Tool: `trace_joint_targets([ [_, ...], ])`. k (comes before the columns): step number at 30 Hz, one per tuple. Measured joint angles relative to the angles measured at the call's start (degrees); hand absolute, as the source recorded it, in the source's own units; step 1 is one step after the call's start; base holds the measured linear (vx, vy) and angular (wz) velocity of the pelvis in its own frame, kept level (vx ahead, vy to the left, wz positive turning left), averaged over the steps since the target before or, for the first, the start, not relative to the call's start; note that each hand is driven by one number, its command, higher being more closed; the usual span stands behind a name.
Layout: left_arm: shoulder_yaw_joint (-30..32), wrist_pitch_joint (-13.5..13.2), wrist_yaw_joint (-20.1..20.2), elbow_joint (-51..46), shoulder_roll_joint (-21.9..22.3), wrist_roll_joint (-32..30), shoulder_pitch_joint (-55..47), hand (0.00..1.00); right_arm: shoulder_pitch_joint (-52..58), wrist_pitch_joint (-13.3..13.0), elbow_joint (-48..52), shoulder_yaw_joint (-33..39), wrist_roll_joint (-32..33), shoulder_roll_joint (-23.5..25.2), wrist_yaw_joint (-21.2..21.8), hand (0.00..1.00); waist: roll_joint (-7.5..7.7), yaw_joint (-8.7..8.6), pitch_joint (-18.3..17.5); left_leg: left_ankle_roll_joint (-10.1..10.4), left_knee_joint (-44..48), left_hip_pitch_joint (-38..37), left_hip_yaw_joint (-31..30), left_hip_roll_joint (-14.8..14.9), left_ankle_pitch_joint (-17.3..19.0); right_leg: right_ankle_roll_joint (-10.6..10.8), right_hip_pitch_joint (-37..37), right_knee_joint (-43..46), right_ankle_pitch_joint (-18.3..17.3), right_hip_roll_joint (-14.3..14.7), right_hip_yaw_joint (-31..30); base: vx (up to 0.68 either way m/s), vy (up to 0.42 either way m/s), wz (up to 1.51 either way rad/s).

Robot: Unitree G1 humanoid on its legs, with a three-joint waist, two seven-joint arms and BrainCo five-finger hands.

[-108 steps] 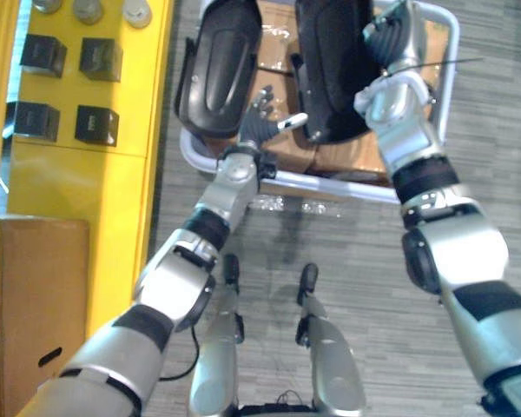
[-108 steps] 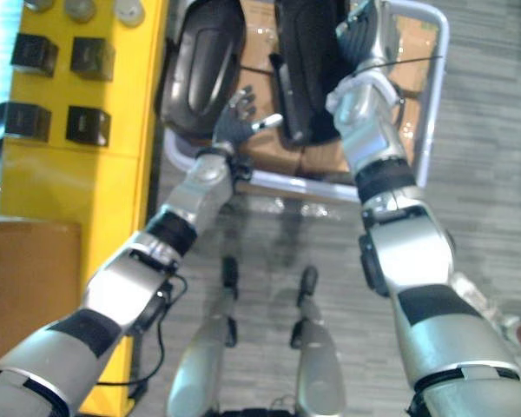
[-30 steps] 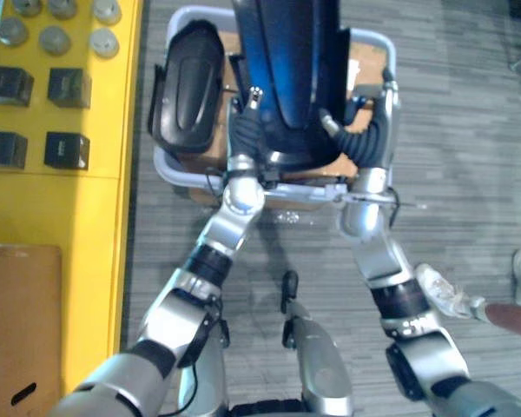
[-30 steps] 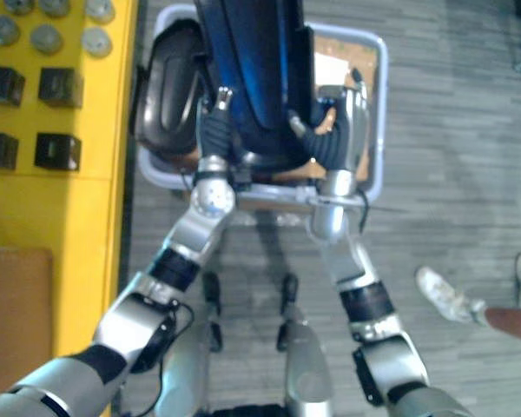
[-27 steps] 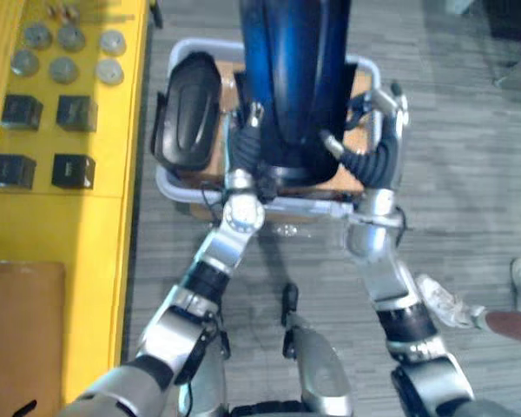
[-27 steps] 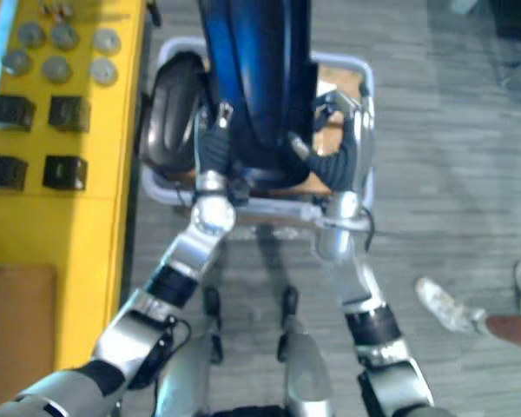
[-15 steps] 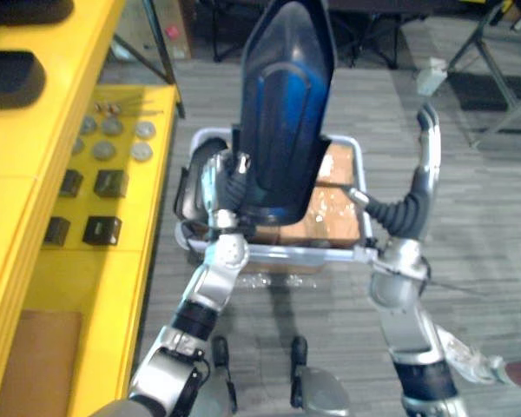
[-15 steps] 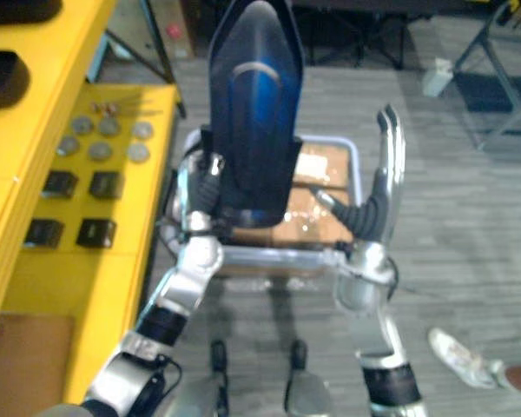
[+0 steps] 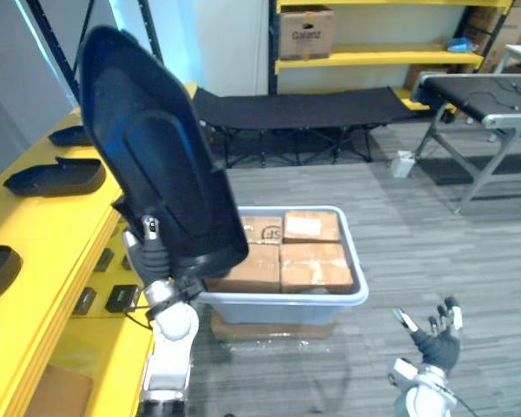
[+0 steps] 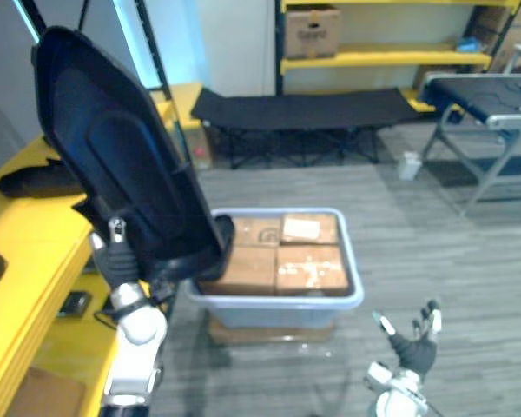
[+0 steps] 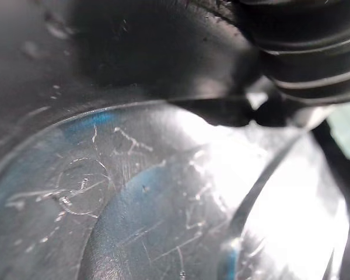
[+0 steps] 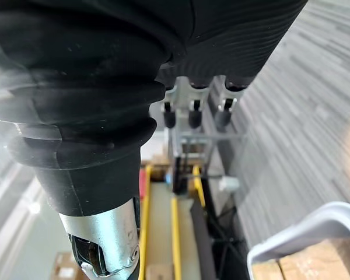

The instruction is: Walk over and take plastic housings, then place them on the shelf

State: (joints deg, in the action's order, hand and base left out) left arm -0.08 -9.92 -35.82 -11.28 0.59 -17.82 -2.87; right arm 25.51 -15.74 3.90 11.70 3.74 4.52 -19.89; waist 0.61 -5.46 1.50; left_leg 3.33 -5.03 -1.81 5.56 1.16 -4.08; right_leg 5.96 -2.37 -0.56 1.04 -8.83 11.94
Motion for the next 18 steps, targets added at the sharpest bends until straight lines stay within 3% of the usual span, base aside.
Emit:
trace_joint_targets([
  [4, 0.01, 0.00, 0.03, 0.00, -0.01, 0.03, -0.01, 1.00, 0.01, 0.00, 0.01, 0.09, 0.18, -0.02, 0.07, 0.00, 0.09, 0.02, -0.06, 0.00, -0.01, 0.07, 0.00, 0.00, 0.00, 0.10, 0.09, 0.05, -0.10, 0.00, -0.01, 0.00, 0.000, 0.00],
  [8, 0.86, -0.03, 1.23, -1.71, -0.05, 2.20, -0.96, 1.00, -1.45, -0.01, 0.08, 1.81, 8.15, -0.12, 2.64, 0.00, 1.10, 0.27, -0.25, -0.08, 0.02, 1.09, 1.05, 0.16, 0.09, 0.25, 2.48, 1.58, -0.77, 0.05, -1.40, 0.00, 0.002, -0.13],
  [14, 5.70, -0.40, 3.79, -6.75, -0.23, 2.23, -1.81, 1.00, -8.63, -0.14, 0.97, 5.52, 16.00, -0.64, 5.89, 0.00, 3.67, 1.99, 0.34, -0.45, 0.33, 2.14, 2.86, -0.26, 0.66, 1.67, 4.09, 1.26, 0.52, 0.00, -3.99, 0.03, 0.013, -0.19],
  [18, 8.73, -0.95, 5.08, -8.38, -0.31, 2.14, -1.67, 1.00, -16.04, -0.67, 3.47, 3.59, 16.44, -2.89, 6.83, 0.00, 3.52, 3.14, 0.40, -0.80, 0.24, 2.85, -1.12, -1.35, 0.83, 1.76, 2.12, 0.55, 0.96, -0.73, -0.88, 0.06, 0.034, 0.45],
])
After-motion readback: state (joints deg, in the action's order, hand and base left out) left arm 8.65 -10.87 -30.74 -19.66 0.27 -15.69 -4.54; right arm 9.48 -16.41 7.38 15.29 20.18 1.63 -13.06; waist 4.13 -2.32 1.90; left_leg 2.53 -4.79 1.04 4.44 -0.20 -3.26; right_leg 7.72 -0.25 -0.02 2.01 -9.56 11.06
